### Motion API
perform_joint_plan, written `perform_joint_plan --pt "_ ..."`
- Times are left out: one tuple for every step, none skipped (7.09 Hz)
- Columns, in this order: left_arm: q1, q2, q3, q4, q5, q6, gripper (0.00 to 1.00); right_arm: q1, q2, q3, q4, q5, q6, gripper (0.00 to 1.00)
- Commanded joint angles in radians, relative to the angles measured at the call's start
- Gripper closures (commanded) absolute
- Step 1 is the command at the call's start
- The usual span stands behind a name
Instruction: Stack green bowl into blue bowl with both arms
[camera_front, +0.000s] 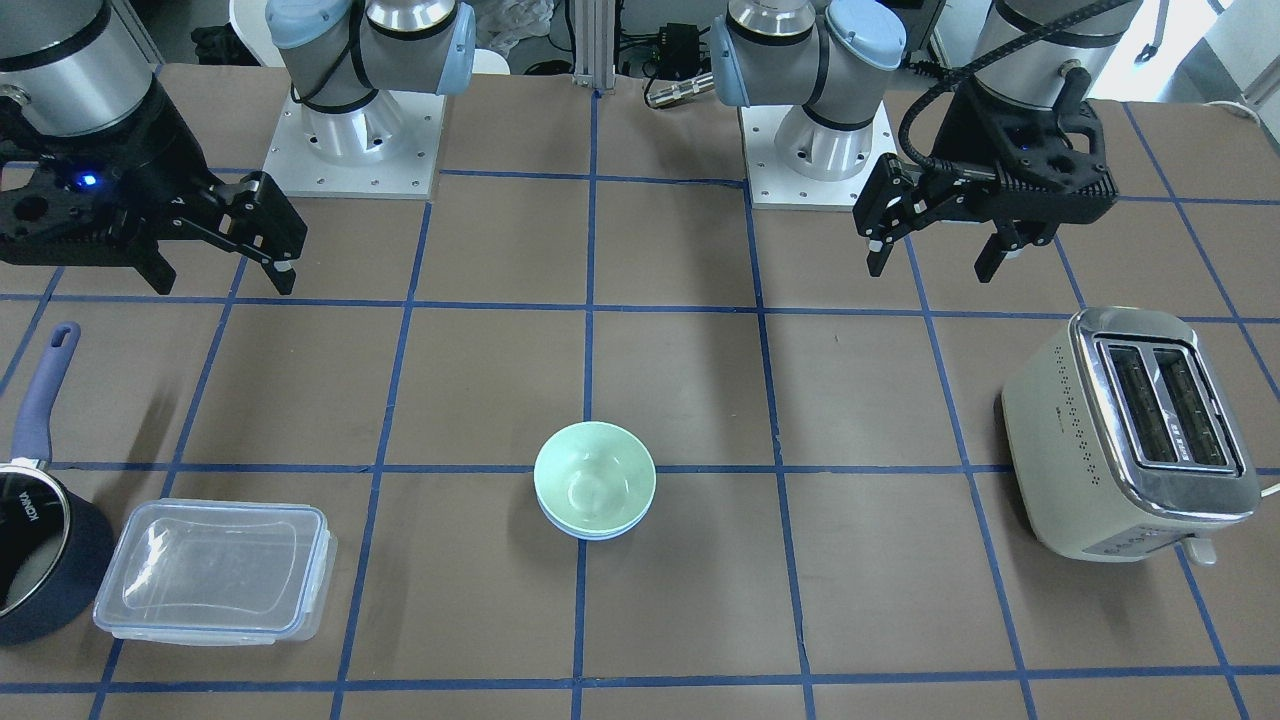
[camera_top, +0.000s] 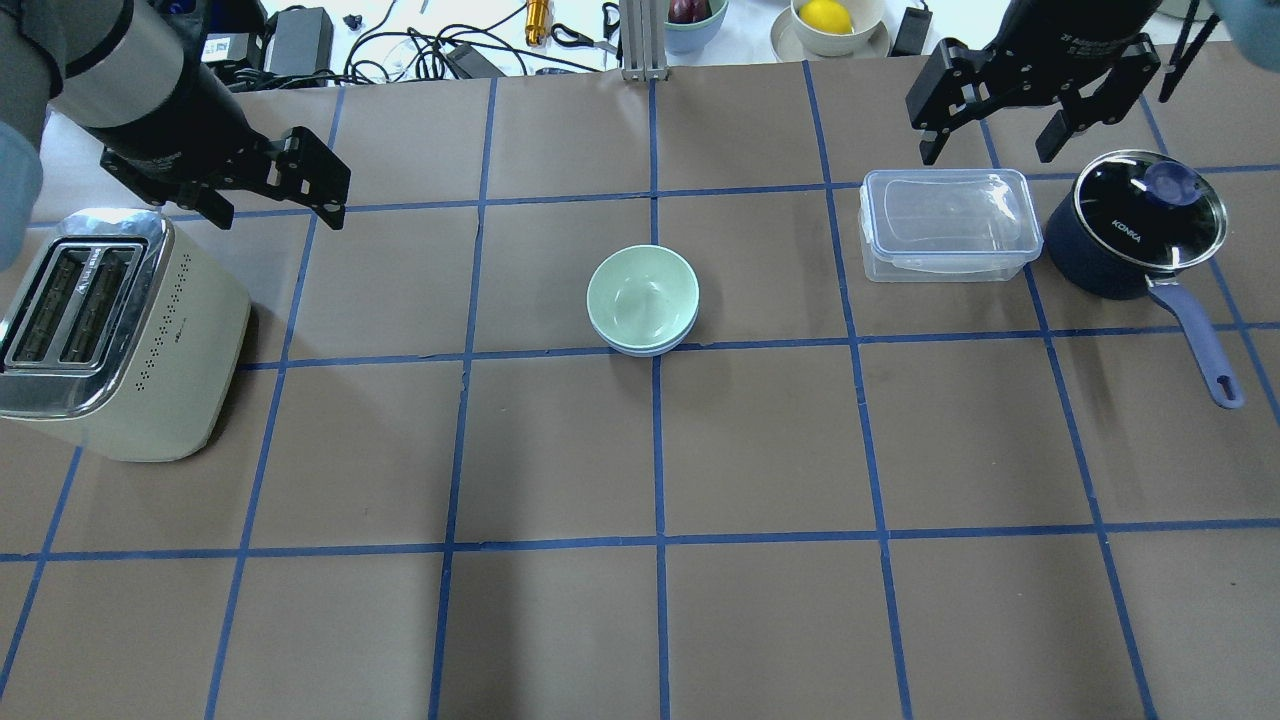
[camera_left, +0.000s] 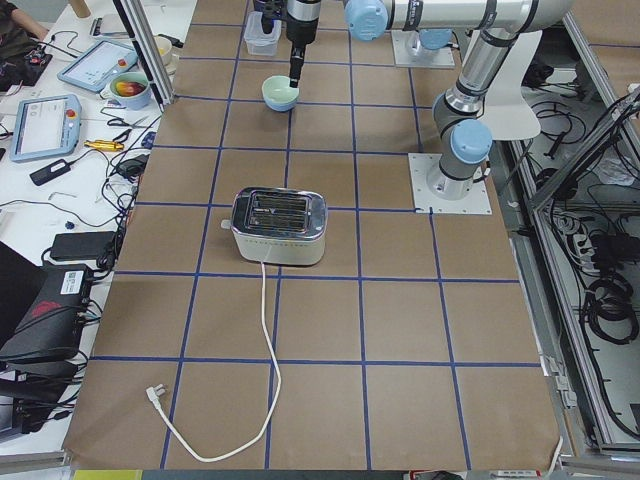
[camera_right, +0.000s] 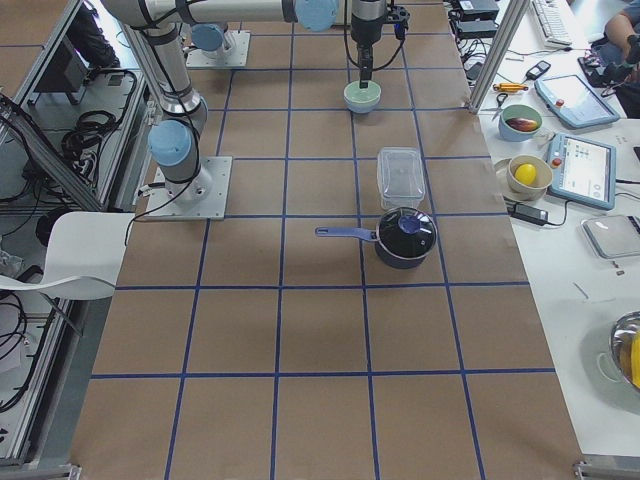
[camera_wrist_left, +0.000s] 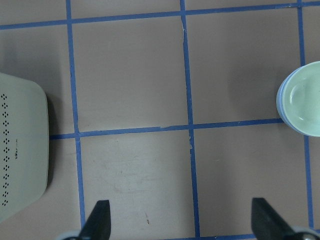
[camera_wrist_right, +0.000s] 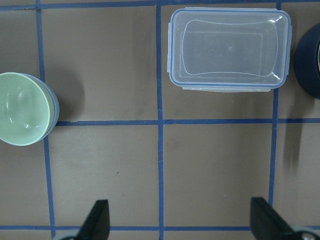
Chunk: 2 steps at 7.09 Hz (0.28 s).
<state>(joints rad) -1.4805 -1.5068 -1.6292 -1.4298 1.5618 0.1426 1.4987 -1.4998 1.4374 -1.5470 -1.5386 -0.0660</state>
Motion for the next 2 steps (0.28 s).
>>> perform_joint_plan --pt "-0.001 0.000 -0.003 0.000 0.000 0.000 0.00 0.000 0.000 0.000 0.001 0.000 0.000 0.00" --pt "-0.003 0.002 -0.003 0.000 0.000 0.000 0.00 0.000 0.000 0.000 0.001 0.000 0.000 0.00"
